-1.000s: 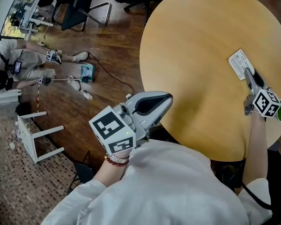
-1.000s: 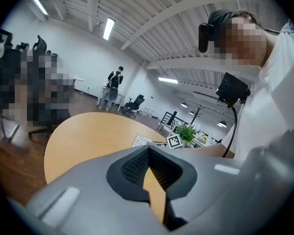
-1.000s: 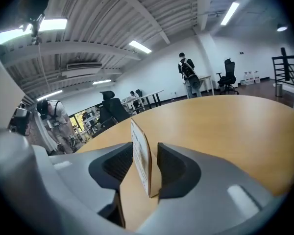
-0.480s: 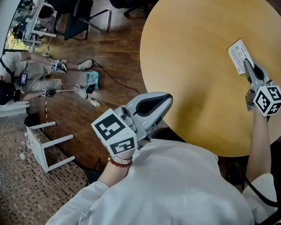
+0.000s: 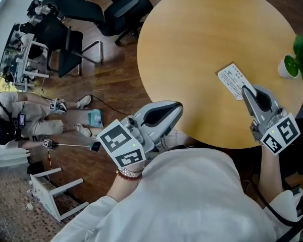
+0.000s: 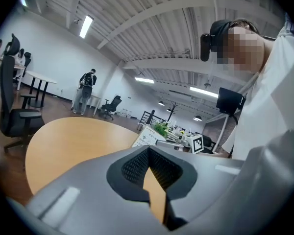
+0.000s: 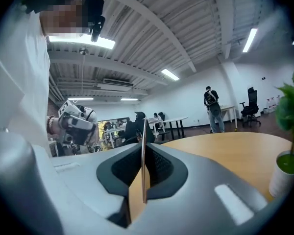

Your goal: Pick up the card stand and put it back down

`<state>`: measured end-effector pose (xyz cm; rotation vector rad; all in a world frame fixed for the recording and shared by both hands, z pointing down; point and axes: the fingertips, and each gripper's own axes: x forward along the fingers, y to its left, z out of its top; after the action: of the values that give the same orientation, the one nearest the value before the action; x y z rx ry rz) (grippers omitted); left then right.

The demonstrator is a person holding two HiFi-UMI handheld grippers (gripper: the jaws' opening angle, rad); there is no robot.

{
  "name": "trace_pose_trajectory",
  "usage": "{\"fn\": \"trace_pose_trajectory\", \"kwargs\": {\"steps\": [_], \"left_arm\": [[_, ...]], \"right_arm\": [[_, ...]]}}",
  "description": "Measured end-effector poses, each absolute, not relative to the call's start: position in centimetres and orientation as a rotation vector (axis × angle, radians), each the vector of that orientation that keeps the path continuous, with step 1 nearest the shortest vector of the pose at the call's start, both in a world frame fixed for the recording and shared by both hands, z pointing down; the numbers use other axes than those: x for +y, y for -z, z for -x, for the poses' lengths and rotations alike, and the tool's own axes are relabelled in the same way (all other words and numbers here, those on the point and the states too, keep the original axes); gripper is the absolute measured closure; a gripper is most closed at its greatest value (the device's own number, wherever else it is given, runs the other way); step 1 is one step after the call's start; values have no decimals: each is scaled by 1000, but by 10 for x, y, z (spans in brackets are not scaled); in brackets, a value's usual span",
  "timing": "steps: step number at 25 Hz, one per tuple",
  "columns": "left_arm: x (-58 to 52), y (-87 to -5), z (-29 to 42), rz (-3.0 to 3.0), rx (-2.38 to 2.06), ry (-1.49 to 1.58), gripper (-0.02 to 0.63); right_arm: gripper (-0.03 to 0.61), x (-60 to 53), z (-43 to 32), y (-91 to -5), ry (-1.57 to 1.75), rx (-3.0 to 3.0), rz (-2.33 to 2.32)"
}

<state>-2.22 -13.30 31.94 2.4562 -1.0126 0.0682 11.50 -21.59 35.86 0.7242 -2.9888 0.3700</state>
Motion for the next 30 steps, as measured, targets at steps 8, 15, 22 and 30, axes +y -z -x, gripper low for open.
{"fn": "trace_pose_trajectory", "kwargs": {"steps": [8, 15, 22, 30], "left_arm": [[-24, -304, 30, -2570, -855, 53, 634], [7, -325, 53, -2568, -764, 66, 634], [73, -319, 28, -2628, -564, 57, 634], [103, -297, -23, -2643, -550, 96, 634]], "right_arm": [[557, -46, -110, -310, -257, -2991, -761], [555, 5, -122, -297, -302, -2906, -1000], [555, 110, -140, -283, -307, -2820, -1222], [555, 129, -177, -273, -319, -2870, -1208]]}}
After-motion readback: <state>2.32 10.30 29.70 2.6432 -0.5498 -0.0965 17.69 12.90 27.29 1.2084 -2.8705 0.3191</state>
